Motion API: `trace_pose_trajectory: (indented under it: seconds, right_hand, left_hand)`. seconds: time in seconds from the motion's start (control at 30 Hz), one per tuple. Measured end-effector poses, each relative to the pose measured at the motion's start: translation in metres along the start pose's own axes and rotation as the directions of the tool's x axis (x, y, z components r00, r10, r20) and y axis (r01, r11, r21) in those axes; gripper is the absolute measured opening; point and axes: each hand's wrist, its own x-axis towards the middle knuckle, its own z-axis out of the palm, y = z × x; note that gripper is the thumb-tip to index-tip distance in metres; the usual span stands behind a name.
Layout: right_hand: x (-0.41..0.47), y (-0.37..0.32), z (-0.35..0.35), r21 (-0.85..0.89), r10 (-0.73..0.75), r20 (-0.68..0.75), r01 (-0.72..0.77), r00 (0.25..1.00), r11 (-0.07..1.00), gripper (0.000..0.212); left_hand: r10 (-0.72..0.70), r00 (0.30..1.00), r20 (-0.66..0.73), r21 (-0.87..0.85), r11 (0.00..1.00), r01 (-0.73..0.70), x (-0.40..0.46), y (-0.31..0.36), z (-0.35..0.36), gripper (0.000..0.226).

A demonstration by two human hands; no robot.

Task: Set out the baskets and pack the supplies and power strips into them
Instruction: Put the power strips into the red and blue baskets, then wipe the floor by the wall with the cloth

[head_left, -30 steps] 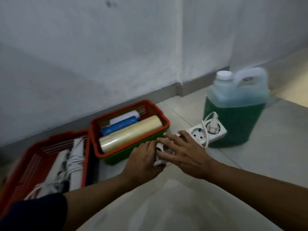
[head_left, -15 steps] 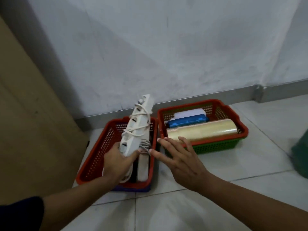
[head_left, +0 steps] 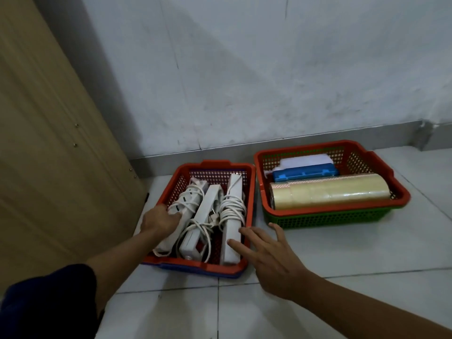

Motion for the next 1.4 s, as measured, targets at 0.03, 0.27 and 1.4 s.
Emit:
trace_pose_trajectory:
  seconds: [0.03,0.27,1.4]
  right_hand:
    - [0.000,0.000,0.003,-0.001,-0.008,0.020,0.008,1.000,1.000,0.098]
    - [-0.019,0.023,-0.013,0.019,0.039,0.123,-0.042,0.992,0.999,0.083]
    - [-0.269,0.431,-0.280,-0.170,0.629,0.631,-0.710,0.454,0.684,0.036]
  left_hand:
    - [0.019,1.000,0.008,0.014,1.000,-0.020,0.003,0.002,0.002,0.048]
    - [0.259,0.962,-0.089,0.091,0.964,-0.251,-0.035,0.085,0.026,0.049]
    - [0.597,0.346,0.723,0.012,0.490,-0.872,-0.314,0.623,0.059,0.077]
